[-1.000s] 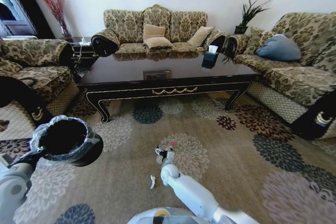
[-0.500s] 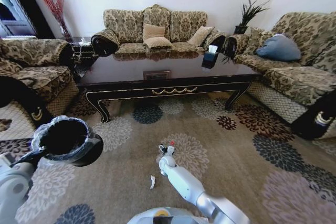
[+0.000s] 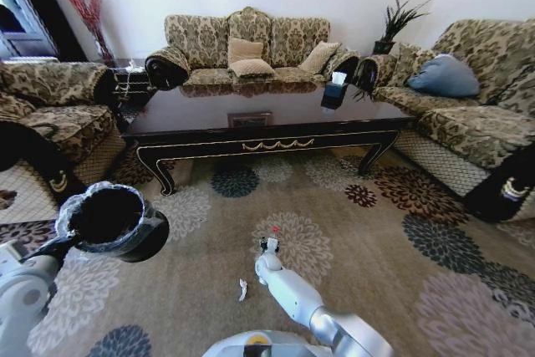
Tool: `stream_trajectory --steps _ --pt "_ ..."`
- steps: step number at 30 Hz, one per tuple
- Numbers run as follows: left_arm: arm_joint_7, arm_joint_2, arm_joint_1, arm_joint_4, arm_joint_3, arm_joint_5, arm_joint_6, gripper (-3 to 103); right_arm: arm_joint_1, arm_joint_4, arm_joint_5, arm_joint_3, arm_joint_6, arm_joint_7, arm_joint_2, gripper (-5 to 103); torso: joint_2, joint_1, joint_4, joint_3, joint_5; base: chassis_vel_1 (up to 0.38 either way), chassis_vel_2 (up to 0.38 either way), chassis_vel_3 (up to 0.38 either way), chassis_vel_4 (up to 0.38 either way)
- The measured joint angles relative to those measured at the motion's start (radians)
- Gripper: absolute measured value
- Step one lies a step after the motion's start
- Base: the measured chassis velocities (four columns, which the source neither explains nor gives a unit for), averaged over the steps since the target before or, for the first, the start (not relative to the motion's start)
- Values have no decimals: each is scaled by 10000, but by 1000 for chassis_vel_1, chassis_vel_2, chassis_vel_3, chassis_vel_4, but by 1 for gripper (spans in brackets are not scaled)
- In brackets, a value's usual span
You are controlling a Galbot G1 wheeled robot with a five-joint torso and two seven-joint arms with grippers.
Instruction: Move to the front of the table and pick up the trash from the floor, then place it into the trash bin.
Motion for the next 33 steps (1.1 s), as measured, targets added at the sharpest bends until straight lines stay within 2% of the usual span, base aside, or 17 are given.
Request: stream_trajectory --steps 1,3,5,7,9,10,11,13,15,19,20,22,25,27,29,33 --pt "0 0 0 0 0 0 0 3 0 0 0 0 0 0 0 50 0 0 0 0 0 0 0 0 0" --pt "0 -11 -18 -5 50 15 0 3 -82 128 -62 -60 -1 -73 -79 41 1 0 0 0 0 0 0 0 0" --pt "-2 -14 -28 -12 69 23 1 3 -125 206 -139 -89 -1 -129 -129 41 0 0 1 0 0 0 0 0 0" --pt "-2 -18 -43 -22 110 31 0 3 -235 379 -573 -169 86 -395 -282 34 0 0 2 0 3 0 0 0 0" --pt "-6 -19 -59 -21 190 81 0 3 -400 749 -1352 -321 616 -978 -664 27 0 0 1 0 2 0 0 0 0" --pt "-6 -19 -74 -21 245 93 1 3 -472 1031 -1520 -412 831 -1188 -863 27 0 0 0 1 1 0 0 0 0" --pt "-6 -19 -74 -21 245 93 1 3 -472 1031 -1520 -412 831 -1188 -863 27 0 0 0 1 1 0 0 0 0" --pt "-31 -28 -156 -54 462 121 6 3 -558 2037 -1656 -740 1309 -1595 -1408 23 0 0 -1 0 3 0 0 0 0" --pt "-60 -55 -190 -112 627 160 5 3 -552 2532 -1641 -886 1514 -1709 -1655 23 0 0 1 1 4 0 0 0 0" --pt "-84 -263 -283 -383 1488 437 20 3 -178 4600 -1066 -1437 2112 -2030 -2507 23 0 0 1 1 2 0 0 0 0" --pt "-84 -263 -283 -383 1488 437 20 3 -178 4600 -1066 -1437 2112 -2030 -2507 23 0 0 1 1 2 0 0 0 0" --pt "-101 -338 -401 -476 1986 503 87 3 282 5773 -598 -1886 2371 -2216 -3143 23 0 0 3 0 3 0 0 0 0" --pt "-108 -278 -512 -488 2495 469 172 3 946 6619 -18 -2335 2847 -2494 -3786 23 0 0 -4 1 3 0 0 0 0" --pt "-108 -252 -522 -487 2552 436 184 3 1039 6708 53 -2389 2918 -2562 -3850 23 0 0 -4 1 2 0 0 0 0" --pt "-163 -80 -599 -432 2844 163 265 3 1643 7144 520 -2787 3339 -3173 -4119 23 0 0 -2 2 2 0 0 0 0" --pt "-248 38 -826 -417 3195 -127 409 3 2483 7637 930 -3512 3520 -3407 -3947 23 0 0 2 2 0 0 0 0 0"
